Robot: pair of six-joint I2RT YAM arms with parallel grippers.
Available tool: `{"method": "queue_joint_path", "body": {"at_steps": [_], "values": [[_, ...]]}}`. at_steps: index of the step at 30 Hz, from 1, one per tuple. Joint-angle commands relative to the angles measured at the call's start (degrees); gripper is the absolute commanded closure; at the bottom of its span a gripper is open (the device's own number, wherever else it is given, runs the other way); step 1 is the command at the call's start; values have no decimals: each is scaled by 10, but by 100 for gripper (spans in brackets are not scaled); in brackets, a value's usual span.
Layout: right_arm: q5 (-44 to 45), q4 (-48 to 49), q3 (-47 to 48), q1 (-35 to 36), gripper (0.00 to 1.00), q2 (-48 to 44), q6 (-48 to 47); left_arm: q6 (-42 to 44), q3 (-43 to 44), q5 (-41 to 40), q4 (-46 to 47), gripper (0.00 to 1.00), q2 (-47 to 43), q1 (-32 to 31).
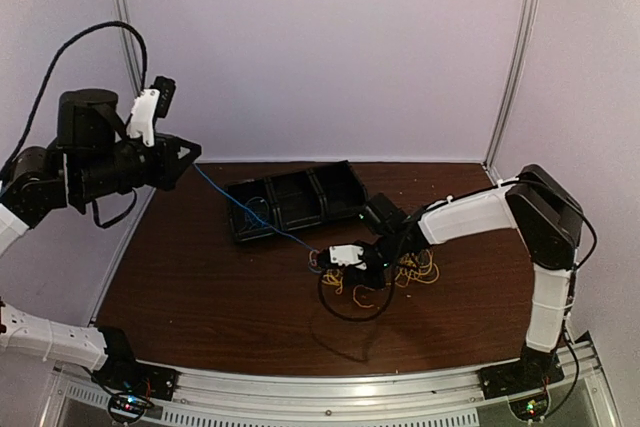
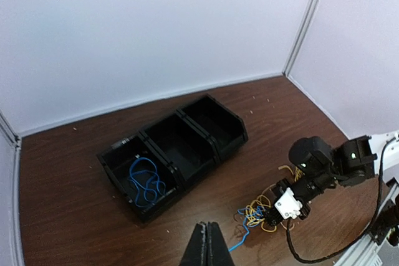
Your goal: Untangle the cables
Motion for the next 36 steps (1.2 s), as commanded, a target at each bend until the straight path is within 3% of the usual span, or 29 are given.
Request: {"method": "queue_joint_path", "body": {"at_steps": [1,6,9,14,20,24,30,36], "values": [[-1,-52,-38,-56,100,-63,4,47,130,-127,-33,100,-11,-1],[21,-95,-81,-122,100,-109,-26,96,299,-174,-50,100,3,-1],[22,-107,-109,-177,100,-135,-43,118,349,-176,-58,100,20,-1],[16,-118,-134,-238,100,-179,-50,122,318,-175,-44,100,36,-1],[21,-127,-147,-249,100,-203,-54,118,272,-141,-9,100,37,-1],[30,-127,-161,-265,100,-206,-64,131,327,-186,-23,100,33,-1],[2,-137,-167,-354,100,-189,-111,154,396,-224,-39,100,19,-1],[-39,-168,-172,-360,100,-216,-126,116,304,-154,-44,100,37,-1]]}}
